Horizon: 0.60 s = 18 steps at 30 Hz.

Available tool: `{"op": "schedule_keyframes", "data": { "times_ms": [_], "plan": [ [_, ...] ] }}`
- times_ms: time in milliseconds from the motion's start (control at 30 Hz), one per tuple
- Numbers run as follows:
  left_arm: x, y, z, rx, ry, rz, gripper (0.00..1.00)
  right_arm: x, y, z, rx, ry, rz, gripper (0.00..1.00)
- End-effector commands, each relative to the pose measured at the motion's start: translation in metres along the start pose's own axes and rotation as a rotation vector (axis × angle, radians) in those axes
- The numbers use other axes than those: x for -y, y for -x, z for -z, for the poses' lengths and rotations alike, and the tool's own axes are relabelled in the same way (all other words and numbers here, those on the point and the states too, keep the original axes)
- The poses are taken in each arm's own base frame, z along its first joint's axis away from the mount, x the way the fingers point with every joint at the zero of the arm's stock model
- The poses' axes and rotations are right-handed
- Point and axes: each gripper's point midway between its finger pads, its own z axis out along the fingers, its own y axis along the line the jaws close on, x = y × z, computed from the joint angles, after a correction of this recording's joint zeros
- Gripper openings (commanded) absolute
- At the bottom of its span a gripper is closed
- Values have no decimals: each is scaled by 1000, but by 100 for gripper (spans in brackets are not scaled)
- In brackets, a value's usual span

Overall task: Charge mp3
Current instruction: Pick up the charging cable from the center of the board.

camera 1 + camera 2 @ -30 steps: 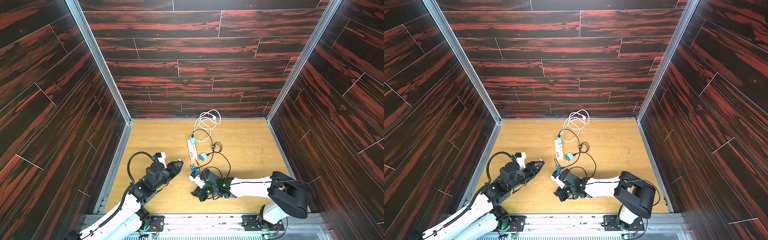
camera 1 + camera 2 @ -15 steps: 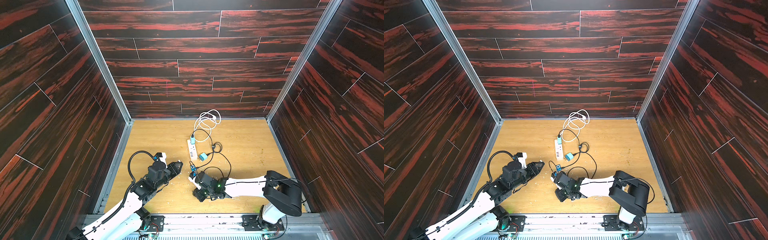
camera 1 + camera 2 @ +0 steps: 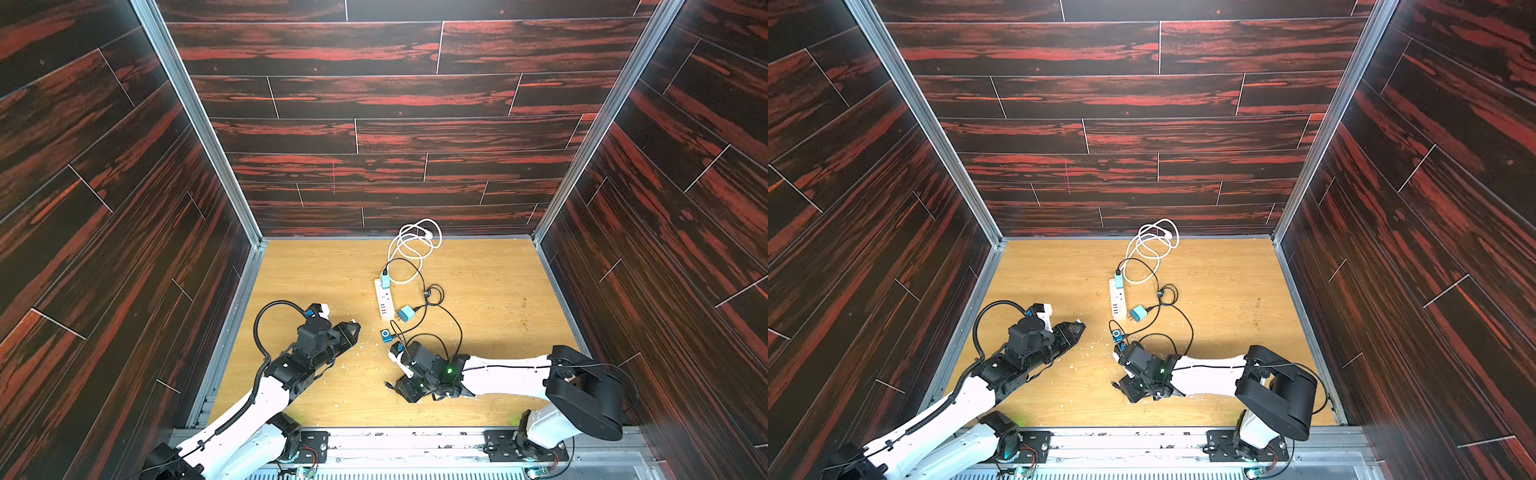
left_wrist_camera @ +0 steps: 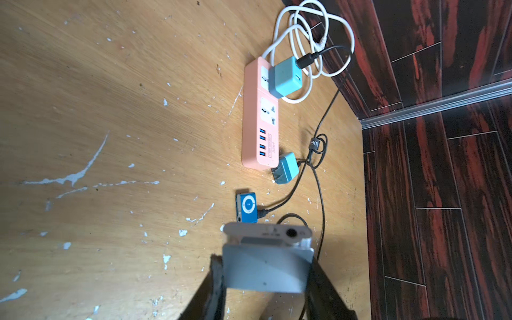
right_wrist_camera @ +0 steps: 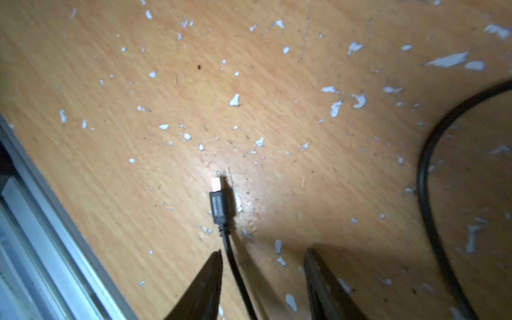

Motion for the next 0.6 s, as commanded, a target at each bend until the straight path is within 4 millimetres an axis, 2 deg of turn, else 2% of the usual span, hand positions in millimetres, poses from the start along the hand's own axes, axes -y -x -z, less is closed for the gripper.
{"op": "schedule_keyframes", "data": {
  "times_ms": [0,267,567],
  "plan": [
    [15,9,1,17,-46,-28,0,-2,0,-10,-38,2,20,51],
    [11,12,7,32,-35,-36,0,-9,2,-21,-59,32,13,50],
    [9,12,10,37,-35,-31,0,-21,-8,-33,-115,22,27,47]
  ]
}}
